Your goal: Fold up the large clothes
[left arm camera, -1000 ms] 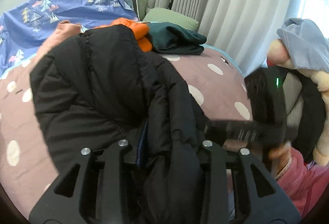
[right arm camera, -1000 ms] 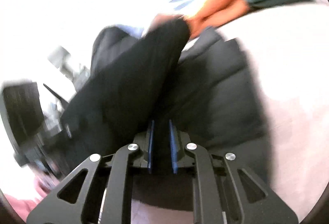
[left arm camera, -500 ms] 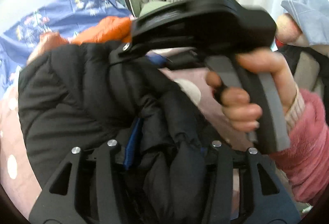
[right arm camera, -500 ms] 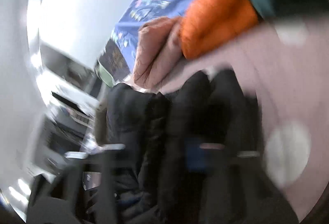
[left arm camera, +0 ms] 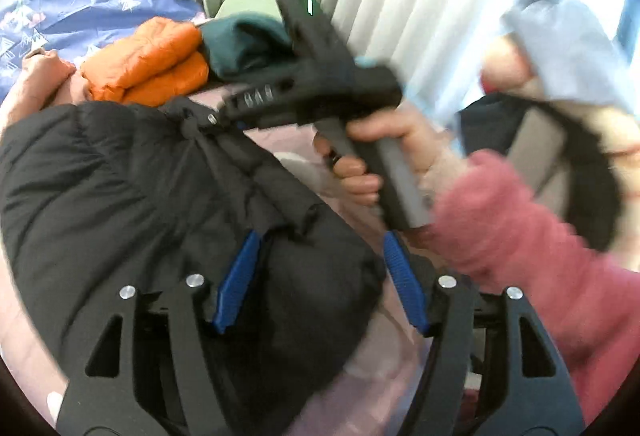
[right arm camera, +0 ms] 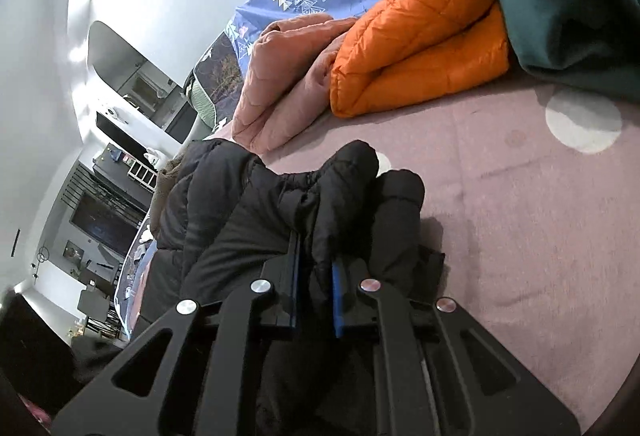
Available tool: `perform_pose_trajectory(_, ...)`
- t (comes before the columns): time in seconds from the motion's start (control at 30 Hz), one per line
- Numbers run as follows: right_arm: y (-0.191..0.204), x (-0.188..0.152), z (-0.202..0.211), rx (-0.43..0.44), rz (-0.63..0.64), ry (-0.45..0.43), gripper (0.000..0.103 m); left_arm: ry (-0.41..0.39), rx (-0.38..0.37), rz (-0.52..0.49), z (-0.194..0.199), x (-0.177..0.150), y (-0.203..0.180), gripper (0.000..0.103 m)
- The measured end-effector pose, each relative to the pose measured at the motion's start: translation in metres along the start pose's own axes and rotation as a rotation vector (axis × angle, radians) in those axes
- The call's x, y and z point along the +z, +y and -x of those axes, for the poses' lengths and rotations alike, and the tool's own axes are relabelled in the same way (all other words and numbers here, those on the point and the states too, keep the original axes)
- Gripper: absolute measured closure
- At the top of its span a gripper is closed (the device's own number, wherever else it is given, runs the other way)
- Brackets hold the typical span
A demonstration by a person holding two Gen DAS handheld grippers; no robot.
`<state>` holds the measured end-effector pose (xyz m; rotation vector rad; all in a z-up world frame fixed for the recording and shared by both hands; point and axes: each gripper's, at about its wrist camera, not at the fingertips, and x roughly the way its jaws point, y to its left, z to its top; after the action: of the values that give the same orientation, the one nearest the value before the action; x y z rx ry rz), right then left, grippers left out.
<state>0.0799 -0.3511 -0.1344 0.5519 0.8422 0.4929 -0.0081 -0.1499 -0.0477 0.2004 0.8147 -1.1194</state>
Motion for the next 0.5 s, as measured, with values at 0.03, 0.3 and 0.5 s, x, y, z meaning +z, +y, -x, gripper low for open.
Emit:
perform_pose_trajectory(0.03, 0.000, -0.001, 0.000, 0.000, 0.001, -0.002, 0.090, -0.022, 0.001, 0.002, 0.011, -0.001, 0.003, 0.038)
perform_pose_trajectory(0.3, 0.015, -0.009, 0.021, -0.158, 0.009, -0.074, 0.056, 0.011, 0.257, 0.034, -0.003, -0.012, 0.054, 0.056)
perform_pose_trajectory(0.5, 0.047, -0.084, 0.092, -0.197, 0.030, -0.199, 0.043, -0.006, 0.232, -0.007, -0.030, -0.017, 0.036, 0.055)
